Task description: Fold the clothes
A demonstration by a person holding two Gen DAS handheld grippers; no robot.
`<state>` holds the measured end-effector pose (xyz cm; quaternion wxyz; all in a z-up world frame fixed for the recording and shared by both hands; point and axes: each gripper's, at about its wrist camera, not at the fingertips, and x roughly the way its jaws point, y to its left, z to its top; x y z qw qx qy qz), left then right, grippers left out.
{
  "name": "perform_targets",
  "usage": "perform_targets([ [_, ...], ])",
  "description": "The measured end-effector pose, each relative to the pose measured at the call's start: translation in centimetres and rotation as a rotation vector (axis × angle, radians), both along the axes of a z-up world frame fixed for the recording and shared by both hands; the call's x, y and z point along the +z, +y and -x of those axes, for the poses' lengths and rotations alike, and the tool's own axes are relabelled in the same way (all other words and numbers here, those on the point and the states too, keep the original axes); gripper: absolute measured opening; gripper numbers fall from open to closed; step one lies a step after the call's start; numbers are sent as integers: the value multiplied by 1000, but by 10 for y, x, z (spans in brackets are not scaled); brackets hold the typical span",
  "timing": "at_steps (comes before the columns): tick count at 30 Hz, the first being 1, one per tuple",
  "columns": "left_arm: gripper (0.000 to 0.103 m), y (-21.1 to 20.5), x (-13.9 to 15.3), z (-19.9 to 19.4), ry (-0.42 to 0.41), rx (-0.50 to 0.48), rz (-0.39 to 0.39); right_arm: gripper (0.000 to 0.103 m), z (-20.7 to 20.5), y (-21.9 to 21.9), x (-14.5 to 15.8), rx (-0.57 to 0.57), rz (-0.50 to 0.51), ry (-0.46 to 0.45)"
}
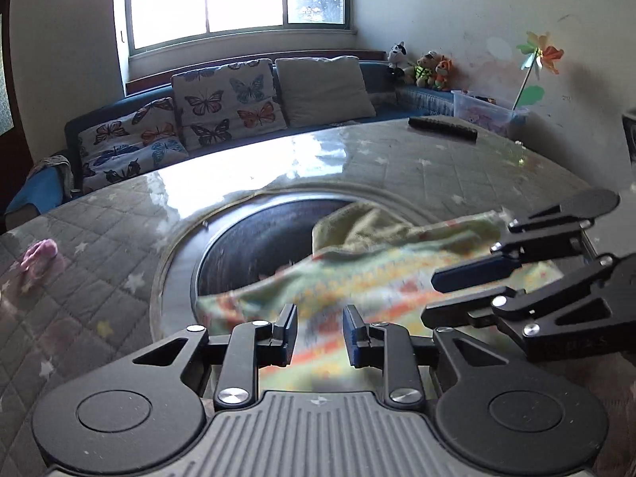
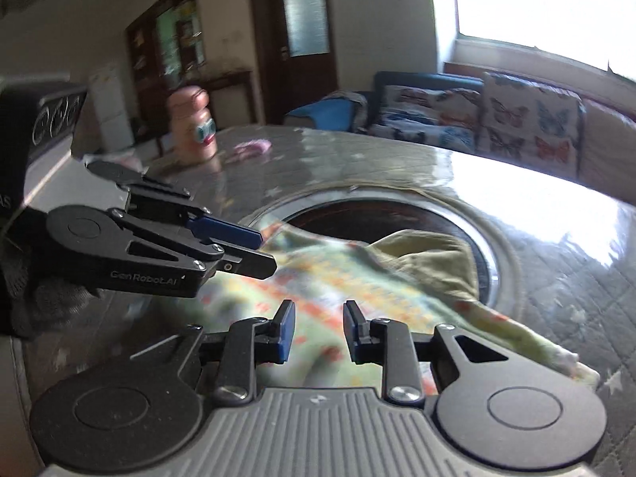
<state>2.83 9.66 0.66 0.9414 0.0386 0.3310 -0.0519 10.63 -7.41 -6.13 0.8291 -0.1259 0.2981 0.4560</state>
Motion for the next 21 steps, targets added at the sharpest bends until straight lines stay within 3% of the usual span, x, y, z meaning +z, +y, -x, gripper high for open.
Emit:
perform_targets([
  [8,26,9,-22,17,37,46,39,31,27,5,-20,64,67,-105],
  [21,24,-3,-19,61,59,47,143,32,48,-30,-19,103,50,-80],
])
